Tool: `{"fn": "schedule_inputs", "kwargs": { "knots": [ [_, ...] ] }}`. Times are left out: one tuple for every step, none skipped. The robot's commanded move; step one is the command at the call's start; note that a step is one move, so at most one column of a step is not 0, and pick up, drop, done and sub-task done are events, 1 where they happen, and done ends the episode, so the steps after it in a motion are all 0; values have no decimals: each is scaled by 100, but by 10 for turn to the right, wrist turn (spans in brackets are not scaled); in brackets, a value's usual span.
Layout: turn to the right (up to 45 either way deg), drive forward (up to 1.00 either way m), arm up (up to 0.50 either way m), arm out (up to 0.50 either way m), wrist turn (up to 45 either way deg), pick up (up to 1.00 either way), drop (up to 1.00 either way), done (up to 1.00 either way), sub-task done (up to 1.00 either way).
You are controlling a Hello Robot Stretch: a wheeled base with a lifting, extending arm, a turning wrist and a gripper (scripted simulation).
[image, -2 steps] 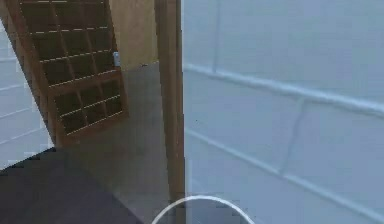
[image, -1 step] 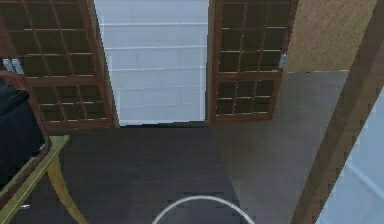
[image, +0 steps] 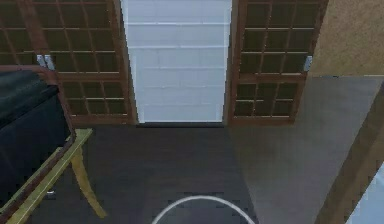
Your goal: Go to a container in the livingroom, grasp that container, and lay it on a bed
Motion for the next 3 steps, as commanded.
{"fn": "schedule_inputs", "kwargs": {
  "knots": [
    [0,60,0,0,0,0,0,0,0],
    [90,0,0,0,0,0,0,0,0],
    [30,0,0,0,0,0,0,0,0]
  ]
}}
